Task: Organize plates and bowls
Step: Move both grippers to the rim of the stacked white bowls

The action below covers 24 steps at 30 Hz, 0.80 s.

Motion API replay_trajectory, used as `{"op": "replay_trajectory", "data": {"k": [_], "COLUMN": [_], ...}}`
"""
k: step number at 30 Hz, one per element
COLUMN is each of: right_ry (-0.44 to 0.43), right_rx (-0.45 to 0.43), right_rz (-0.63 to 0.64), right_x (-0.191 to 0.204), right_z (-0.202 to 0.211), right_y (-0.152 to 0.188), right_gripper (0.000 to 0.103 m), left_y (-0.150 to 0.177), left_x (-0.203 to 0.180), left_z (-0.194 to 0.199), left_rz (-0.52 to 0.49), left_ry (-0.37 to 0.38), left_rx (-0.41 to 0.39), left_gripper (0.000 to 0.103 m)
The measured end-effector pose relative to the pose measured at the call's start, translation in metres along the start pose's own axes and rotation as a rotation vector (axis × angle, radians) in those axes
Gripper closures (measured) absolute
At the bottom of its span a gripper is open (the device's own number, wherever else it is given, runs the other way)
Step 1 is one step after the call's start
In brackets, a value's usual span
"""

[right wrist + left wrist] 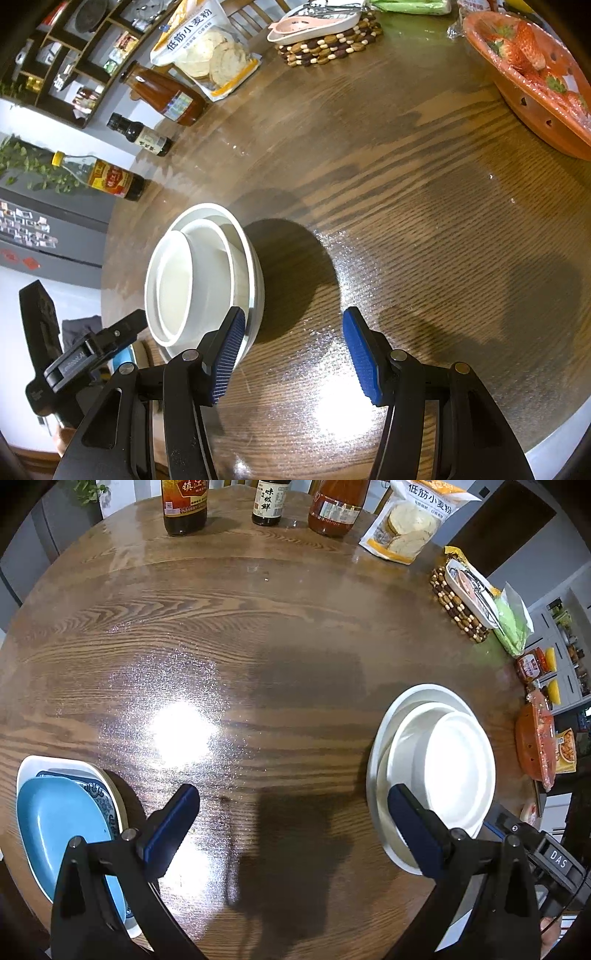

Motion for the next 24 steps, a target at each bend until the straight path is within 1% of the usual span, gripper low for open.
{"op": "replay_trajectory", "data": {"k": [10,19,24], "right_ry": [0.012,0.063,0.123], "right_rx": [0.008,0.000,-0.013], "right_rz": [0.005,0.042,0.103], "right_x": [0.000,0.003,0.010], "right_z": [-0.003,-0.007,-0.009], "right_y": [-0.001,-0.003,-0.005], "right_gripper": [0.046,0.046,0.046], "left_y": [-0.001,-0.001,-0.002], "left_x": [0.002,-0.001,-0.004], "left_z": [-0.007,-0.015,-0.018], "left_rz": [-0.005,-0.026,-0.057], "left_ry": [-0.018,-0.049,-0.077], "left_rx": [0.009,0.012,-0.001], "left_gripper": [0.001,0.001,0.004]}}
Point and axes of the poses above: each gripper's, at about its wrist camera, not at the fingertips, and z roughly against the way its jaws point, x to its left, y to its underside, the point moved 8 cm from there along -z, roughly the way its jaws point, and after that the axes turned 6 degrees about z, right-handed, at the moved point
